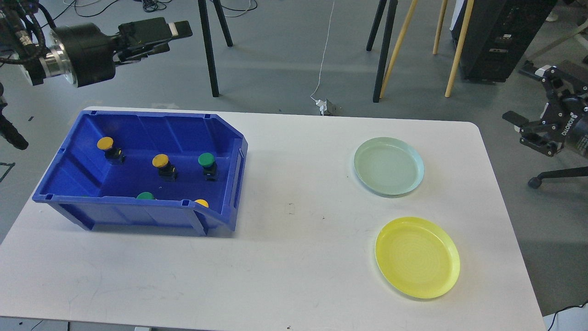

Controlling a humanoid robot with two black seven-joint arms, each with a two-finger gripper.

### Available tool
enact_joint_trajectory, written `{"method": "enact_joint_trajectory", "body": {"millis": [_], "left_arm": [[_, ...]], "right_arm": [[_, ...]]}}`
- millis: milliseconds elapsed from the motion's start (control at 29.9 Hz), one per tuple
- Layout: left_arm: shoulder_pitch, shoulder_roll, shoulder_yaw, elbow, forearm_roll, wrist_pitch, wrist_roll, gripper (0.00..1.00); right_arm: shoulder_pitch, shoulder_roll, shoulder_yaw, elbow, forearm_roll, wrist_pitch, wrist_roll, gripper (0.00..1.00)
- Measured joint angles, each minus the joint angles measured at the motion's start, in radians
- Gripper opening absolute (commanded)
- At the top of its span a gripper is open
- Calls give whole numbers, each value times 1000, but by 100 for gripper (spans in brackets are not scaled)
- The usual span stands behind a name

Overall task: Pass button and place on color plate
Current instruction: 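Move the left gripper over the blue bin, then lower the left gripper into the bin and grasp a yellow button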

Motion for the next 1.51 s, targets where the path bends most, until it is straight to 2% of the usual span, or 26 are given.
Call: {"method": "enact_joint_trajectory", "body": {"millis": [201,301,368,502,635,836,970,1104,1271,1505], "left_arm": [[14,2,-46,-16,-7,23,-54,100],[16,-34,-52,14,-42,51,-64,100],[7,-54,-52,56,-65,25,-64,100],[-20,-96,-46,153,-75,3,-55,100],[-14,-116,-27,177,-56,0,-54,99],[-3,-28,90,65,117,0,-5,99],[-1,17,121,-5,230,0,4,99],[-1,27,174,-14,322,0,15,99],[3,-34,231,66,597,0,19,99],[15,-187,268,255,668,0,23,99]], "right_arm": [[-12,-10,5,1,5,0,12,99],[-12,-12,7,-5,5,1,19,99],[-12,-14,7,-4,6,1,43,99],[-12,-14,10,1,6,-1,75,98],[-12,-13,26,-7,5,-7,86,98],[-12,-9,50,-18,4,-26,90,98],[-12,-2,50,-53,3,-38,90,98],[-12,5,43,-77,3,-39,90,98],[-12,5,40,-77,3,-41,87,98],[-12,3,35,-74,4,-46,85,98]]}}
